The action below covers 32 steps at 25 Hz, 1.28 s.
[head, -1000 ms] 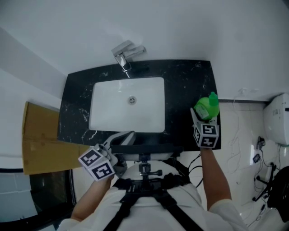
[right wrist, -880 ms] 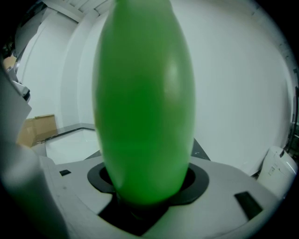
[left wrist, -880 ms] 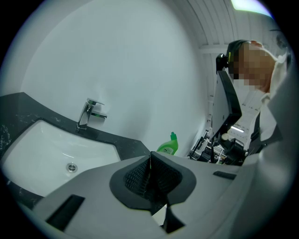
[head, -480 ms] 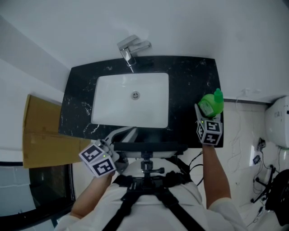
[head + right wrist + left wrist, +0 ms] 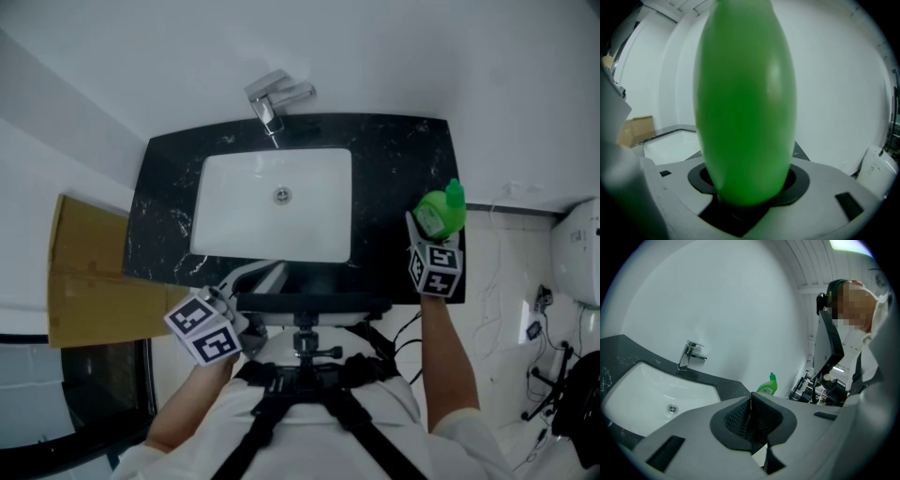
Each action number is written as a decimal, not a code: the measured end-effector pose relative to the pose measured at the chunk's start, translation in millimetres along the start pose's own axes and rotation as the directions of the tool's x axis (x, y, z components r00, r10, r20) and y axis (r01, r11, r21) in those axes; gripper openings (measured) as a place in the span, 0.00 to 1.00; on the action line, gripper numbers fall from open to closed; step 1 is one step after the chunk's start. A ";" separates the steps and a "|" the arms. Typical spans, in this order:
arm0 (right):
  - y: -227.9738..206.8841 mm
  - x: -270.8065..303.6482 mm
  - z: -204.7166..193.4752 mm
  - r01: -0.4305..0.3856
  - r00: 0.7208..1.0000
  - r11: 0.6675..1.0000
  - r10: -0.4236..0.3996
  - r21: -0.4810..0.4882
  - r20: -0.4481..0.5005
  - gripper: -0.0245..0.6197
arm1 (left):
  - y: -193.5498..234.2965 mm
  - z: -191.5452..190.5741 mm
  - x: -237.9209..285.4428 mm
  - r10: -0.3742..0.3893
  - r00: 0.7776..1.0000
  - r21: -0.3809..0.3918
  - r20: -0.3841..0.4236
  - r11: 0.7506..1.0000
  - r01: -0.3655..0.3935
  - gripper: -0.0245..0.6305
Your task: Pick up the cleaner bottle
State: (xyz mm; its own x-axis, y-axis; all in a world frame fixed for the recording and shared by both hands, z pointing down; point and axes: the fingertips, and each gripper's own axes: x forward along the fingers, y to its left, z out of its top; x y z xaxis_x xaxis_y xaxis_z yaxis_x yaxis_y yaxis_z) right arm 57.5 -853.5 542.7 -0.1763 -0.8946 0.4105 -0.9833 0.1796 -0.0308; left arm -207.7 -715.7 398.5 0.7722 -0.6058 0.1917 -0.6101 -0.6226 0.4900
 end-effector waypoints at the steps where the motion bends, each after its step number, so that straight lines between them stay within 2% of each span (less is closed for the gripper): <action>1: 0.0 -0.3 0.1 -0.001 1.000 1.000 0.001 0.000 0.002 0.46 | -0.5 -0.1 -0.3 0.000 1.000 0.001 0.000 1.000 0.000 0.04; 8: 0.0 -0.5 1.4 -0.005 1.000 1.000 0.005 0.002 0.009 0.46 | -2.8 -0.3 -2.3 -0.001 1.000 0.007 -0.002 1.000 0.001 0.04; 11: 0.8 -0.6 2.1 -0.011 1.000 1.000 0.011 -0.001 0.015 0.41 | -3.4 -0.4 -3.6 0.001 1.000 0.009 -0.001 1.000 -0.001 0.04; 13: -0.3 -0.7 2.6 -0.005 1.000 1.000 0.005 0.005 0.022 0.34 | -3.8 -0.7 -4.9 0.003 1.000 0.012 -0.001 1.000 -0.003 0.04; 32: -2.2 0.6 3.3 -0.007 1.000 1.000 0.007 0.001 0.024 0.33 | -7.2 -2.9 -9.9 0.013 1.000 0.020 -0.009 1.000 -0.013 0.04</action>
State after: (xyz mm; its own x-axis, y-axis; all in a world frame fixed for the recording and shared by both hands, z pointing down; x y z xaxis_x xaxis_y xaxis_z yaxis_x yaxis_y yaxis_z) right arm 59.5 -855.8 540.1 -0.1838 -0.9030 0.3884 -0.9821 0.1853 -0.0340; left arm -210.4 -703.7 395.5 0.7656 -0.6096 0.2058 -0.6236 -0.6244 0.4703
